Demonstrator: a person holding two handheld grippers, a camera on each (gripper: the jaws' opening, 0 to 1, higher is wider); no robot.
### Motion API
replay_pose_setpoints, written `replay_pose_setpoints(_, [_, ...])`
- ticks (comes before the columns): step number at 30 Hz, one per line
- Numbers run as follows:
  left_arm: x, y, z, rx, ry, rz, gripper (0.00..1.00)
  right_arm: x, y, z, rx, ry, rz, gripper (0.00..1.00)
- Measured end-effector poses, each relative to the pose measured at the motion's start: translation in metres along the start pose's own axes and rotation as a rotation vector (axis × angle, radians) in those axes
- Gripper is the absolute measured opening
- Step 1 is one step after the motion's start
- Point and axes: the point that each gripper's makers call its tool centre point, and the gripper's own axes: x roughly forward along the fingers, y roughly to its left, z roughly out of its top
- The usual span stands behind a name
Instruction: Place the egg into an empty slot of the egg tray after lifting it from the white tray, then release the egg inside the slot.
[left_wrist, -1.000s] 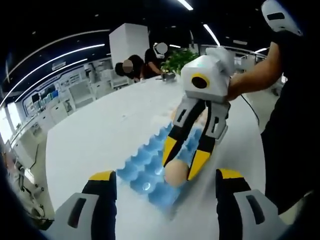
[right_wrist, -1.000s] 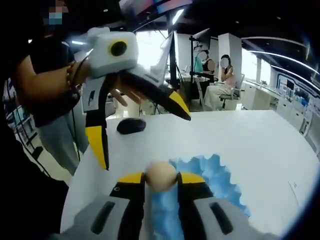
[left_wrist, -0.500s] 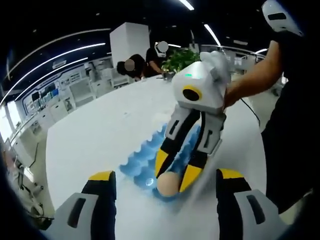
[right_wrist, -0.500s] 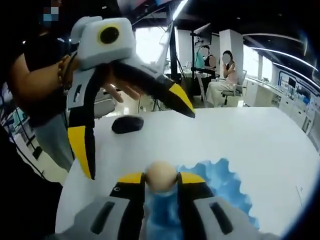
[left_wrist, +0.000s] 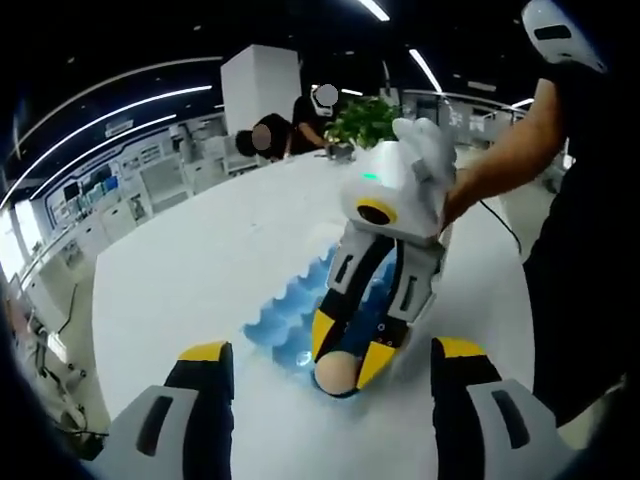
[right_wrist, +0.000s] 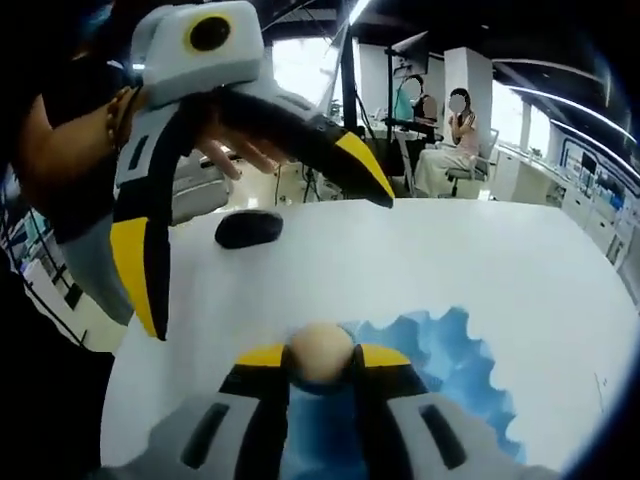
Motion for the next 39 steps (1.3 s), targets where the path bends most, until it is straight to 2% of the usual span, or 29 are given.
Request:
replay_pose_setpoints(9, [-0.001,0.002,0.004,0.009,-0.009,0.005,0.81,0.000,0.000,0.000,-0.005,-0.007,0.005,0.26])
replay_pose_setpoints(12, [0.000,0.002,0.005,0.010,-0.010,0.007,0.81,-0.001,0.001,-0.001,-0.038,-0.009,0.011,0.26])
replay_pose_setpoints(13, [0.000,0.001,0.005,0.009,-0.009,0.006,0.81,-0.001,0.003,-0.001,-0.080,-0.010,0.021,0.27])
replay_pose_setpoints(15, [0.000,0.001,0.006,0.013,-0.008,0.009,0.81,0.000,0.006,-0.003,-0.164,-0.013,0.027,0.29])
replay_pose_setpoints(17, [0.000,0.001,0.006,0.009,-0.008,0.008,0.81,-0.001,0.009,-0.004,-0.152,-0.014,0.026,0.32])
replay_pose_setpoints(21, [0.000,0.000,0.006,0.011,-0.001,0.010,0.82,-0.002,0.011,-0.003,-0.155,-0.029,0.026,0.48])
replay_pose_setpoints(24, [-0.001,-0.001,0.006,0.010,0.002,0.015,0.82,-0.008,0.008,-0.002,-0.152,-0.044,0.006,0.47])
replay_pose_setpoints(27, [-0.001,-0.002,0.007,0.011,0.002,0.016,0.82,-0.016,0.008,-0.002,-0.121,-0.055,0.008,0.44])
replay_pose_setpoints(31, [-0.001,-0.002,0.007,0.004,0.005,0.025,0.86,-0.032,0.009,0.002,-0.136,-0.098,-0.023,0.48])
replay_pose_setpoints(32, [-0.001,-0.002,0.008,0.008,0.006,0.029,0.86,-0.040,0.011,0.002,-0.143,-0.118,-0.032,0.49])
replay_pose_setpoints(39, [0.000,-0.006,0.010,0.008,0.011,0.030,0.88,-0.087,0.009,-0.013,-0.126,-0.148,-0.112,0.53])
